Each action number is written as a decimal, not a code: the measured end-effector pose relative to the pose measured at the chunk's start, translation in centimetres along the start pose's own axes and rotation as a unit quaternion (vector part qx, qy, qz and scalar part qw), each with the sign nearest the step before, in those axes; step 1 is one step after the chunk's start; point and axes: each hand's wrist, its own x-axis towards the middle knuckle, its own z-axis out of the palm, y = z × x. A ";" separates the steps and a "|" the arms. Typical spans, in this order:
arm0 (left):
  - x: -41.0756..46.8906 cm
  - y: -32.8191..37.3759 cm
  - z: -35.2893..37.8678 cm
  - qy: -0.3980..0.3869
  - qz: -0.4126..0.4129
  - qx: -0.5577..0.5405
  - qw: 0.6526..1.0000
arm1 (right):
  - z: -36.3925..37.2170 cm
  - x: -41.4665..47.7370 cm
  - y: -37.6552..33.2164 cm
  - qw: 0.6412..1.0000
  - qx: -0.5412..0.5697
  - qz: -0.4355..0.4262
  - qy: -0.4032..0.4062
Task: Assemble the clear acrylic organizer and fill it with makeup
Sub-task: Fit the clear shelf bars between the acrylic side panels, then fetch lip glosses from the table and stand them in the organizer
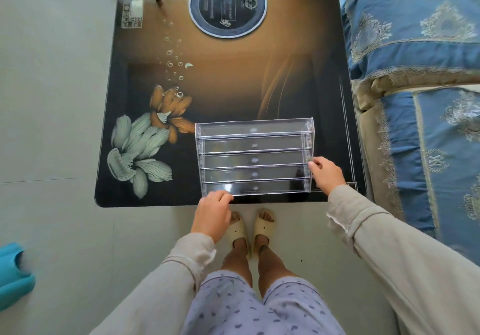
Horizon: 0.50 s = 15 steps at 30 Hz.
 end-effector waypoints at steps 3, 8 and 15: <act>-3.3 -3.5 0.1 -0.170 -0.129 -0.064 0.975 | 1.1 -2.8 3.2 0.998 -0.007 0.052 -0.037; -8.6 -7.2 0.3 -0.254 -0.226 -0.077 0.937 | 3.3 -8.6 9.4 0.988 -0.023 0.121 -0.095; -12.2 -8.0 0.8 -0.220 -0.312 -0.227 0.896 | 5.5 -14.6 13.0 0.980 0.021 0.185 -0.076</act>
